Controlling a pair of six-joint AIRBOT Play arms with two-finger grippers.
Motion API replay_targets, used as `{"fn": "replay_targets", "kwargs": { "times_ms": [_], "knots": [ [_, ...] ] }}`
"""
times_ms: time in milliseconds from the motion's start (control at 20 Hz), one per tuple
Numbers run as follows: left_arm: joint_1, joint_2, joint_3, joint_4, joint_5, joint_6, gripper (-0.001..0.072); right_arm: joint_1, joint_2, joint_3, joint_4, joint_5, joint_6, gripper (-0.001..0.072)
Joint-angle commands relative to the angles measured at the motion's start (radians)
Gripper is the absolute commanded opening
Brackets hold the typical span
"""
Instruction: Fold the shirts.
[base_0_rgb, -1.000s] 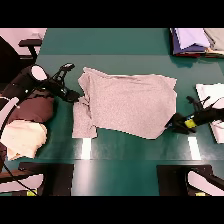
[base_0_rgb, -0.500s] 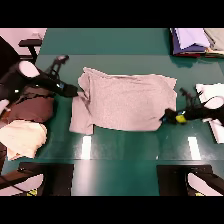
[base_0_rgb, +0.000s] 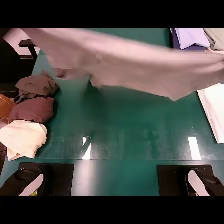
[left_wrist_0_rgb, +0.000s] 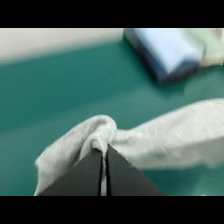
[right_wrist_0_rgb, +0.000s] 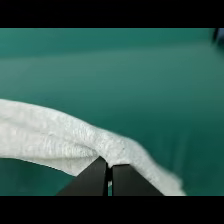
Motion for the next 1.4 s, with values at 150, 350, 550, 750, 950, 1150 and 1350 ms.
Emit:
{"fn": "replay_targets", "kwargs": {
  "times_ms": [150,350,550,750,950,1150,1350],
  "knots": [
    [0.001,0.137,0.253,0.003,0.045,-0.066,0.002,-0.176,-0.041,0.433,-0.017,0.226,0.015,0.0015],
    [0.001,0.096,0.237,0.111,-0.046,-0.106,0.002,-0.146,-0.18,0.567,-0.018,0.348,0.103,0.0015],
    [0.001,-0.067,0.108,0.247,-0.283,-0.141,0.002,0.02,-0.34,0.449,-0.057,0.392,0.136,0.0014],
    [0.001,-0.28,-0.145,0.24,-0.301,-0.124,0.0021,0.192,-0.533,0.235,-0.211,0.425,0.169,0.0014],
    [0.001,-0.521,-0.31,0.24,-0.108,-0.078,0.0021,0.261,-0.756,0.126,-0.208,0.301,0.145,0.0015],
    [0.001,-0.69,-0.309,0.24,0.114,-0.063,0.0022,0.263,-0.933,0.198,-0.132,0.161,0.116,0.0042],
    [0.002,-0.699,-0.272,0.253,0.108,-0.062,0.0518,0.211,-1.009,0.347,-0.03,0.211,0.09,0.0479]
  ]
}}
